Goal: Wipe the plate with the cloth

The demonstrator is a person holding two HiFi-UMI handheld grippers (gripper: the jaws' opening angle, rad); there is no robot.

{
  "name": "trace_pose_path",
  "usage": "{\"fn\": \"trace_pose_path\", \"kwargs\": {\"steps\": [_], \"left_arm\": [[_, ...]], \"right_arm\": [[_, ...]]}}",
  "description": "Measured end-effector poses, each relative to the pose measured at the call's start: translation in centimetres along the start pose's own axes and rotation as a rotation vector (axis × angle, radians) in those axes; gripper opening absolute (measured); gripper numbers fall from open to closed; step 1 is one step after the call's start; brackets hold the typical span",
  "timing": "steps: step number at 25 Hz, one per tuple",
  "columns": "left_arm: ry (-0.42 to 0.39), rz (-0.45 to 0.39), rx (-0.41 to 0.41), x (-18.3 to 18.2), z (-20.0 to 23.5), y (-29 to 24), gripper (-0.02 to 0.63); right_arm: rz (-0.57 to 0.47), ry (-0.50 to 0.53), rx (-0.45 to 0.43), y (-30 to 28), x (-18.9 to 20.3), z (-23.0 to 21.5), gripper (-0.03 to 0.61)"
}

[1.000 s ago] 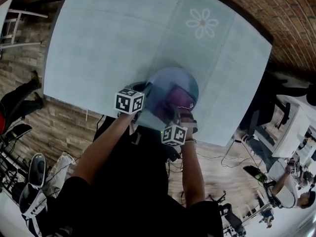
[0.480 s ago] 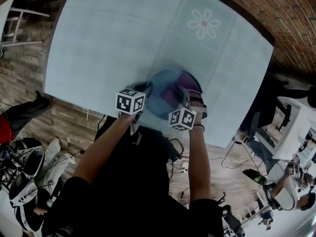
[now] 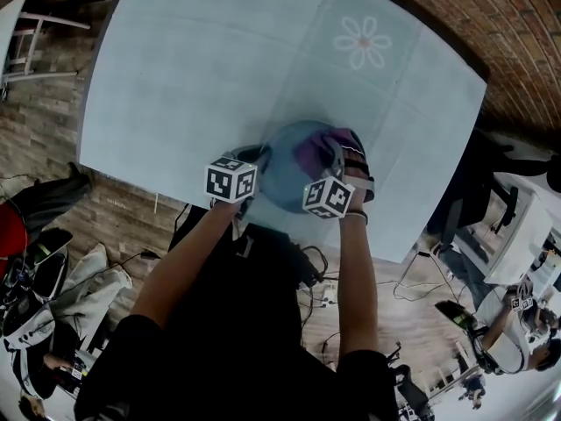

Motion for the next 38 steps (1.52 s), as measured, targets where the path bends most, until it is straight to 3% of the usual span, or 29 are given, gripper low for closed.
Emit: {"fn": "trace_pose_path", "kwargs": {"steps": [8,20,28,38], "left_arm": [[-0.002,0.003,-0.003,0.2,-0.3,0.0,0.051],[-0.004,0.007,0.001,0.2,-0.6,-0.5,0.051],[-0.006,0.002,-0.003,0.4,-0.2,-0.3,0.051],[-0.015,0.0,-0.012,-0.3,-0.3,-0.3,0.051]], "right_arm": [[0.092,-0.002,0.054,0.3,0.7,-0.2,0.057],[0.221,-0.115,0.023,3.3,3.4,2.6,0.057],[0.248,-0.225,-0.076,6.0,2.1,8.1,0.057],[0.13,-0.368,-0.264,5.5,-3.4,10.8,0.057]]}}
Point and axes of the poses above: the fingertips, and each gripper's own axes: y backward along the fingers, z to its left, x out of its underside, the point moved 10 cm from there along y, backward along the fingers
